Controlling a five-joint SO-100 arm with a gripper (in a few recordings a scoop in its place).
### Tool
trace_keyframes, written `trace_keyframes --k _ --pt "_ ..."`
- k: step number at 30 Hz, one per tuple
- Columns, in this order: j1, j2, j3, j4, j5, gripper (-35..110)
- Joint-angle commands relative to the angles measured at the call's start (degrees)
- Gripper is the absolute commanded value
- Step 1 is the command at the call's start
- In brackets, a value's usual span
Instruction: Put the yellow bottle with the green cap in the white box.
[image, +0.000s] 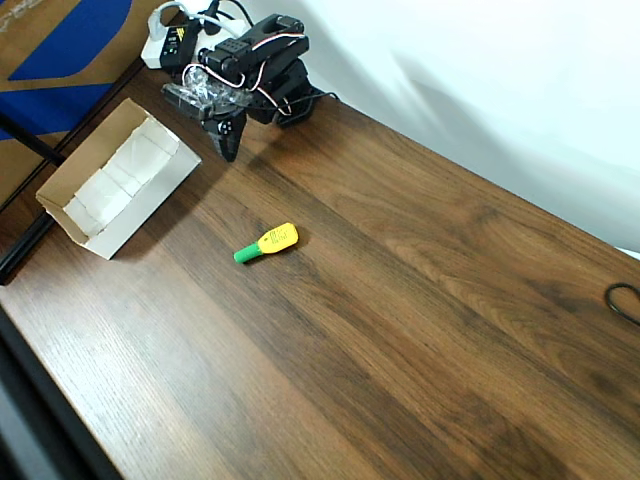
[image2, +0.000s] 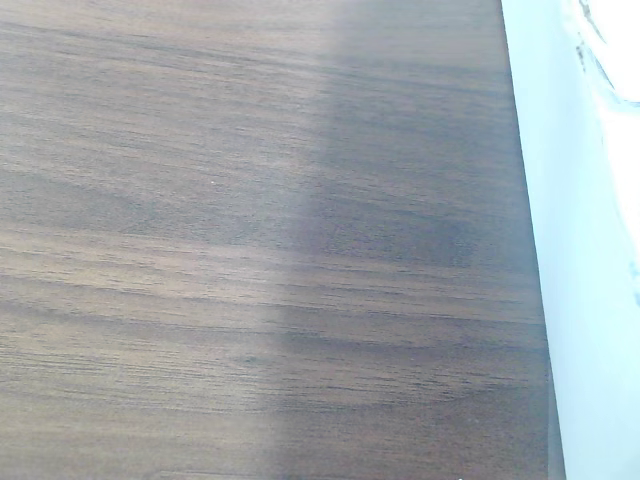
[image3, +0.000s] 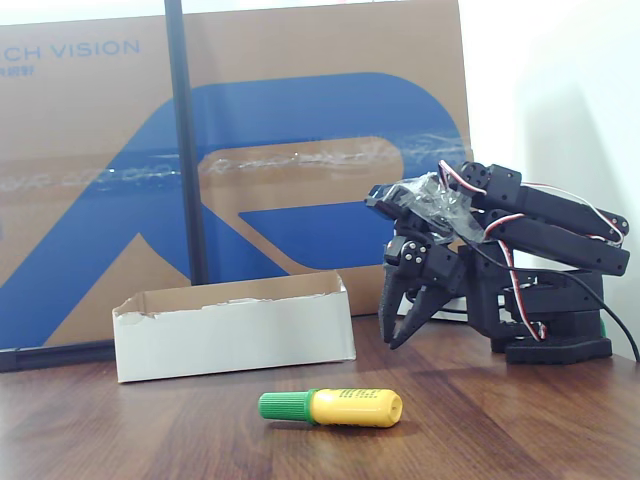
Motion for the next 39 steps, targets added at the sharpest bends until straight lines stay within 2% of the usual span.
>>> trace_keyframes --k 1,13,18,23,32,39 --pt "1.67 2.20 -2.11 2.72 1.49 0" --pt "1.32 2.20 -4.22 3.52 2.11 0" --pt "1.32 0.70 -12.39 4.57 2.11 0" --pt "0.79 -10.46 -21.80 3.60 2.72 0" --pt "0.53 -21.62 -25.75 -1.76 3.96 0" --pt "0.62 -37.09 -27.07 -13.01 3.43 0"
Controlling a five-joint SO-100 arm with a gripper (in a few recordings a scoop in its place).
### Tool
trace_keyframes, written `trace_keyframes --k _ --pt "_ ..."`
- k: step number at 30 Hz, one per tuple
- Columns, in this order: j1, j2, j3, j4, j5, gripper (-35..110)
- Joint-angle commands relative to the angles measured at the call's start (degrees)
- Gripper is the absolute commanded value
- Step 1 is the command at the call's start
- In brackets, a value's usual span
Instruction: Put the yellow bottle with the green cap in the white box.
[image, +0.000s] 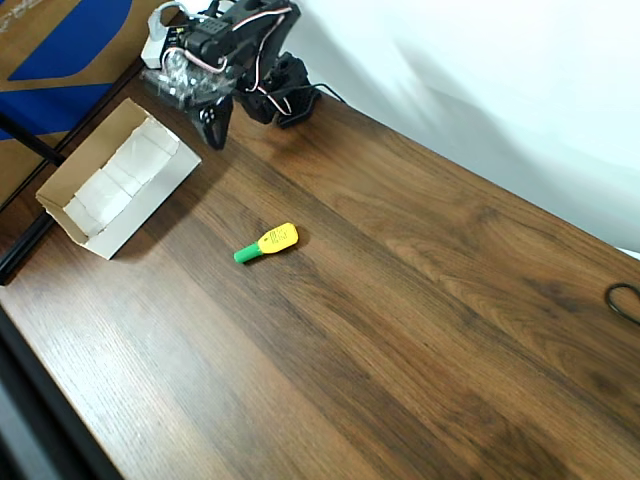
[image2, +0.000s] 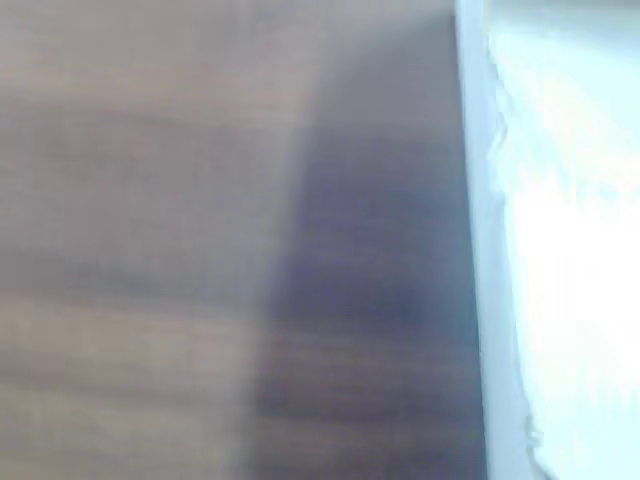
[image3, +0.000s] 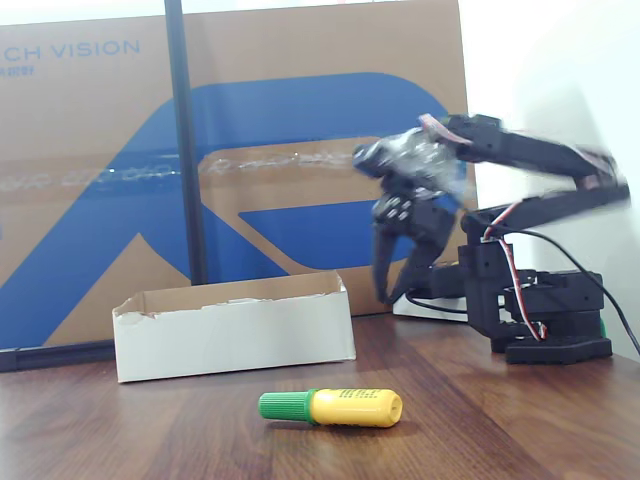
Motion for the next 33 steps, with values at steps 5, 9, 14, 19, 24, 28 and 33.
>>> trace_keyframes --k 5,9,14,19,24,28,33 --pt "-2.02 -12.04 -3.96 -10.20 -1.14 1" --pt "-5.98 -15.29 -5.19 -12.66 -0.53 4" --pt "-9.93 -20.92 -7.82 -15.91 0.18 12" --pt "-12.66 -30.76 -12.39 -20.13 -0.26 13" --pt "-14.41 -39.81 -14.94 -26.37 -1.58 16" --pt "-16.61 -43.77 -15.47 -29.62 -1.67 16" --pt "-20.13 -46.58 -17.58 -29.53 -1.41 17"
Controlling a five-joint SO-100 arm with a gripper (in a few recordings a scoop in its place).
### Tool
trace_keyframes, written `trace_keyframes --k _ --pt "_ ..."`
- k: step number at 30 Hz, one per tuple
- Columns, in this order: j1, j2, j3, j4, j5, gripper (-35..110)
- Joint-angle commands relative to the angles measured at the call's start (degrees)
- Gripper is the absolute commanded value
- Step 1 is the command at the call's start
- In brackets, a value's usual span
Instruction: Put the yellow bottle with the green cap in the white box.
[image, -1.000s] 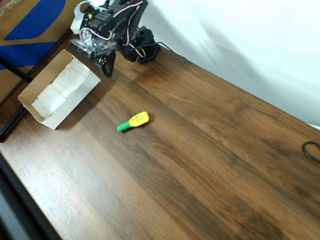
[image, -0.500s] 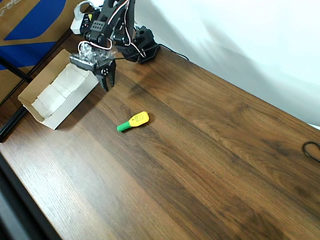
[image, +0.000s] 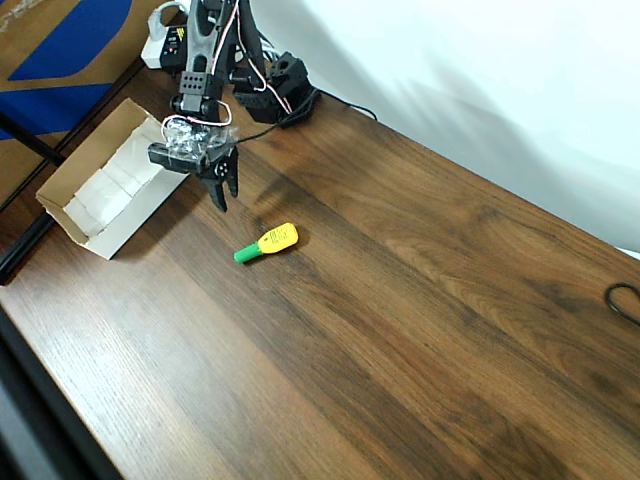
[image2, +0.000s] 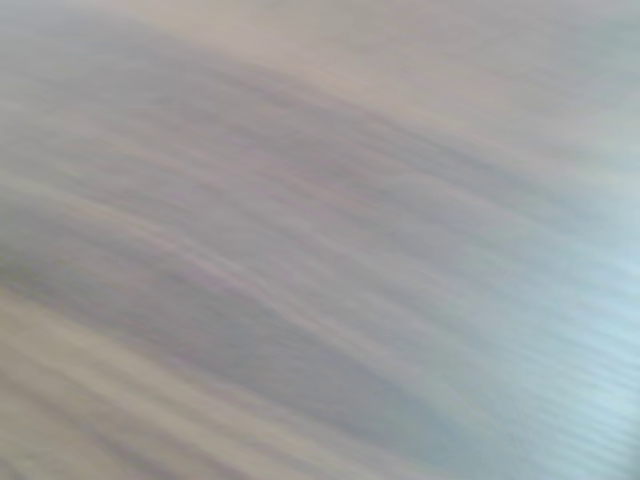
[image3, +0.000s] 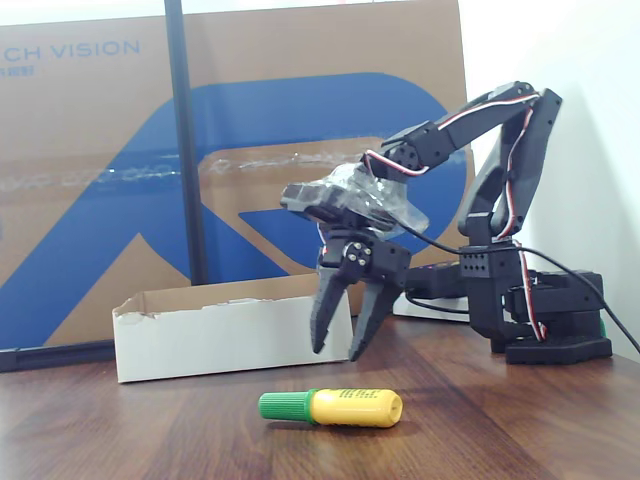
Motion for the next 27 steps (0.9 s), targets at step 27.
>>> trace_keyframes --k 27 --pt "-16.88 -15.91 -18.46 5.45 -1.67 20"
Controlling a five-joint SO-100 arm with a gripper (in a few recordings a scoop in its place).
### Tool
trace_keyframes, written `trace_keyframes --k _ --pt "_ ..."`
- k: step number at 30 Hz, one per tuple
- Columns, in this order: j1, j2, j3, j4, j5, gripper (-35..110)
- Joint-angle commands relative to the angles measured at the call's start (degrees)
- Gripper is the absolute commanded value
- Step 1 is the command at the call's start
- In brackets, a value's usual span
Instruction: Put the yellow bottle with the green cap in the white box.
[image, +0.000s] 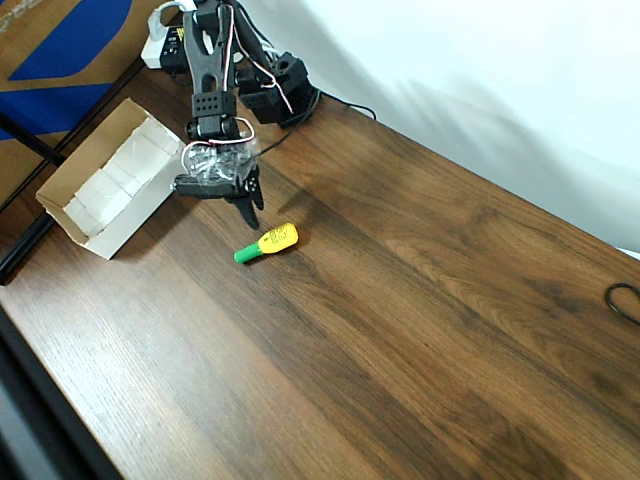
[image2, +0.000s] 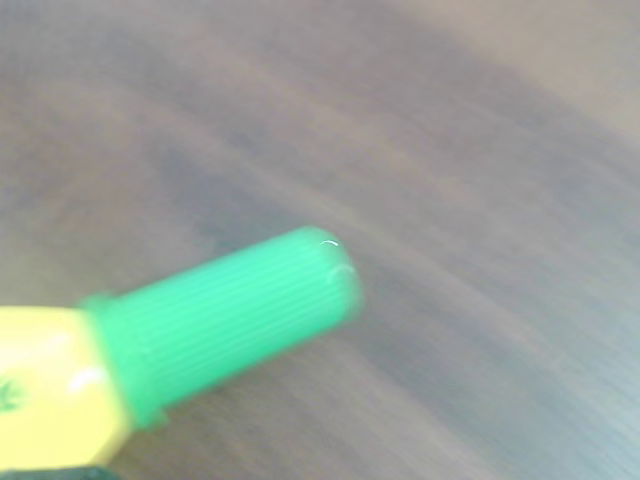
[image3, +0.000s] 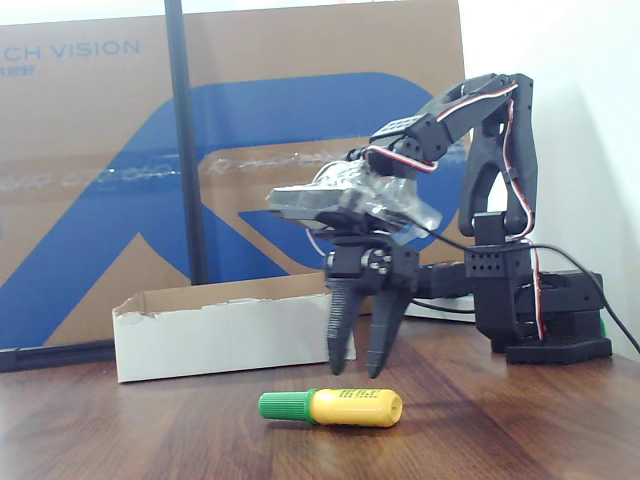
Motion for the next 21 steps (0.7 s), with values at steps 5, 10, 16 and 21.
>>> trace_keyframes --k 5,10,16,21 --pt "-3.78 0.70 -4.31 1.85 -1.32 20" --pt "-3.34 -0.70 -6.68 2.46 -1.32 21" --pt "-1.32 -3.34 -9.58 3.25 -1.93 21" --pt "0.00 -7.21 -11.51 3.25 -2.37 22"
